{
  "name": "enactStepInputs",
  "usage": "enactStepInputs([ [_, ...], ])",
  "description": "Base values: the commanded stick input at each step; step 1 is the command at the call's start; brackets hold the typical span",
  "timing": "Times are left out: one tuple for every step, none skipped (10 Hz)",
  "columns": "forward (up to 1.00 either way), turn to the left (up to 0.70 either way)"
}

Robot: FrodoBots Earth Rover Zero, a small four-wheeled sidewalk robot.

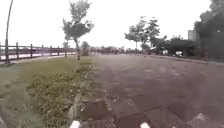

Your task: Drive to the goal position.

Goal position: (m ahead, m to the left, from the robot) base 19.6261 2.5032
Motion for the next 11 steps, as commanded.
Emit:
enactStepInputs([
  [0.70,0.00],
  [0.70,0.00],
  [0.70,0.00],
  [0.70,0.00],
  [0.70,0.00],
  [0.70,0.00],
  [0.70,0.00],
  [0.70,0.00],
  [0.70,0.00],
  [0.70,0.00],
  [0.70,0.00],
])
